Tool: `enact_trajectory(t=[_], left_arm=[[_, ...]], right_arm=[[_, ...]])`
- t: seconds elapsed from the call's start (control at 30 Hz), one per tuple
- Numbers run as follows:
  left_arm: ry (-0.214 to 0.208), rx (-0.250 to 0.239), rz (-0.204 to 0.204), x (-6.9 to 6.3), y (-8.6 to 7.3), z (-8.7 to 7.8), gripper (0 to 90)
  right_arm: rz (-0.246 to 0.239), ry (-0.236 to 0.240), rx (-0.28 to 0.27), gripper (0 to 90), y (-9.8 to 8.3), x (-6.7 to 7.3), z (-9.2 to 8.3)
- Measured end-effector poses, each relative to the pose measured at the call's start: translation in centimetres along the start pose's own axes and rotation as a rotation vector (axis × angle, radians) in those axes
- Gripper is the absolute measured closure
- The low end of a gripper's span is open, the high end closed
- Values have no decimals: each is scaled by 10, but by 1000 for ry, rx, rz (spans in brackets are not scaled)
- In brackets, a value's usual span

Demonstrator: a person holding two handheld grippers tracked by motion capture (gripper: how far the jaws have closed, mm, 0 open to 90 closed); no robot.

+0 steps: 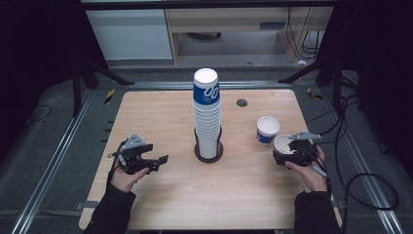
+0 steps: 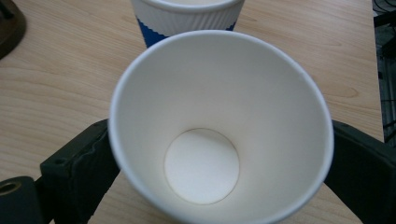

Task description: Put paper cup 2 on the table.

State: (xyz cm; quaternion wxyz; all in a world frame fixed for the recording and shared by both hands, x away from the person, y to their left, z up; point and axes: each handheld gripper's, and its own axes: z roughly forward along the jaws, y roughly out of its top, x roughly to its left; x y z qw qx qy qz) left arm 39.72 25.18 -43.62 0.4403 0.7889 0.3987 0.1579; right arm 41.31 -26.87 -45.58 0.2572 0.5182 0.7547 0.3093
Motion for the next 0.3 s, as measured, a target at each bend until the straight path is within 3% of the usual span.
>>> enact_trajectory(t=[0.3], left_arm=[[16, 17, -14, 5, -4, 1, 168]], right_arm=[[-11, 4, 17, 17, -10, 11, -14]])
